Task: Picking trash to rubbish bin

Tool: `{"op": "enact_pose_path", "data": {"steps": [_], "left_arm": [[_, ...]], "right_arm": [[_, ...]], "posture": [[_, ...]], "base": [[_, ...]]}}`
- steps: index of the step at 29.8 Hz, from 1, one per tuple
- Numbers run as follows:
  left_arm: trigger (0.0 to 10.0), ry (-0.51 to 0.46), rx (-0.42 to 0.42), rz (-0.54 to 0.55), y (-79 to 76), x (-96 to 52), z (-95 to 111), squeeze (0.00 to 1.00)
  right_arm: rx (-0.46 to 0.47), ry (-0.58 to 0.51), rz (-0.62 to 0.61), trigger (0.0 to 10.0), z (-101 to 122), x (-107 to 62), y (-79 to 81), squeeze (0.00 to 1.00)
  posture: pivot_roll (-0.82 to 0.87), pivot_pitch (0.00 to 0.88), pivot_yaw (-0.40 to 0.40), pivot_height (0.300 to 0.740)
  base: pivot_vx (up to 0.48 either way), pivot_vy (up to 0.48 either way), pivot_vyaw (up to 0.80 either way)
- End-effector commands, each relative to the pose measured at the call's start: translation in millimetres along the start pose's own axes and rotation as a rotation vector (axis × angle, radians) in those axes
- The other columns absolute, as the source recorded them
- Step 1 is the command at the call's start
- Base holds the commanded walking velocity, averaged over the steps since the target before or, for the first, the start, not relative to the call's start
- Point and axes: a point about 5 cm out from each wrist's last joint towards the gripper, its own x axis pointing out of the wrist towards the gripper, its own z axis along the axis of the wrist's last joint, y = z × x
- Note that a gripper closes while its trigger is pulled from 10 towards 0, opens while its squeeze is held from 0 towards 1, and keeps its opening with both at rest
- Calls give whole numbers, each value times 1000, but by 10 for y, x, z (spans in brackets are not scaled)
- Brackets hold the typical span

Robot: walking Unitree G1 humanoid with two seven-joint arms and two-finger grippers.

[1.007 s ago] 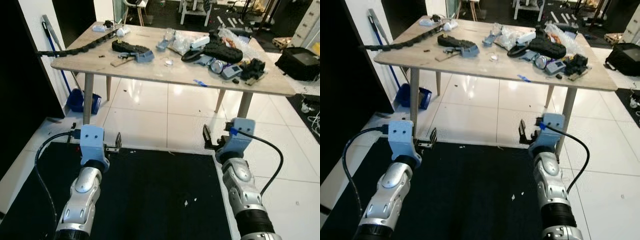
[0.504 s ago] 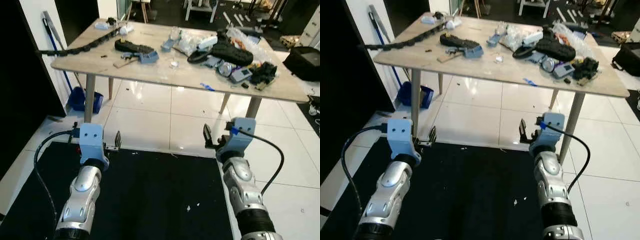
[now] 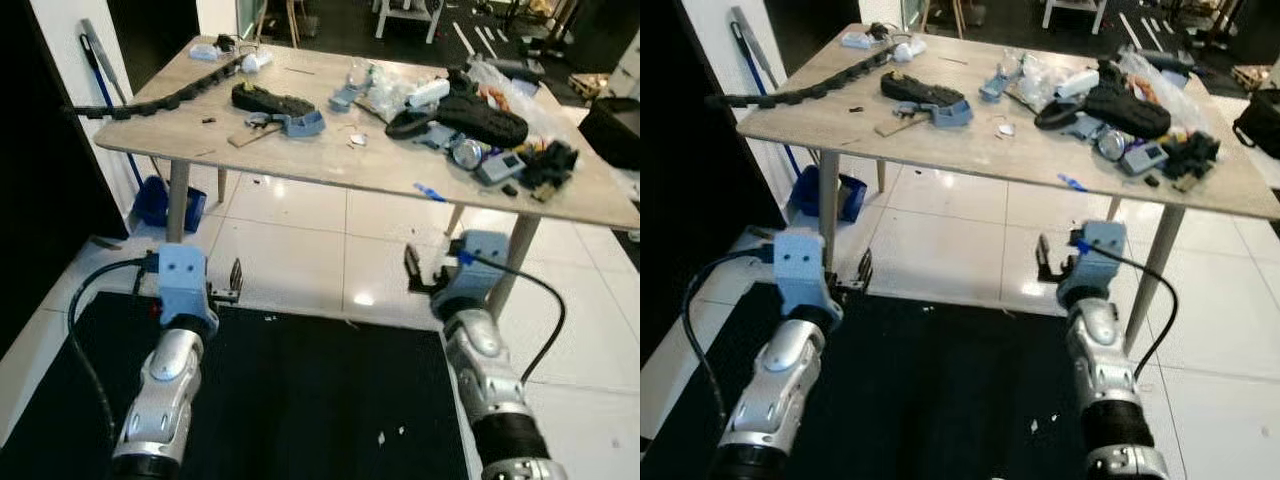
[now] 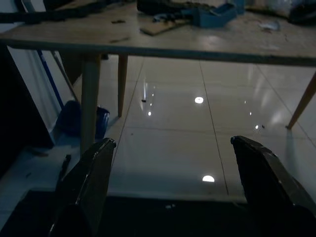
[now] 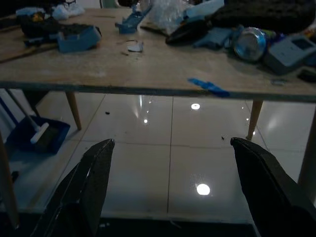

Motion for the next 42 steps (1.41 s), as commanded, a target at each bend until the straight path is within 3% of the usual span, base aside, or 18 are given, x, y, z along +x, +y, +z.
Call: {"op": "enact_pose_path", "data": {"steps": [1,8,24,42], "left_arm": [[10000,21,-2,17,30,-28,-38,0],[10000,8,3,13,12,-10,5,0],[10000,-75,18,-2,-14,111,272,0],[10000,-100,33,-1,-27,158,348,0]], "right_arm": [[6,19,14,10000,-46,-28,32,0],[6,-10,38,10000,14,-38,71,0],[-105,-166,145,10000,481,123,23,0],[-165,-188,208,10000,551,146,103,0]], "posture": [[17,142,-60,740],[17,142,-60,740],[2,158,-57,740],[4,149,-61,740]], "base": [[349,0,0],[345,0,0],[348,0,0],[347,0,0]]}}
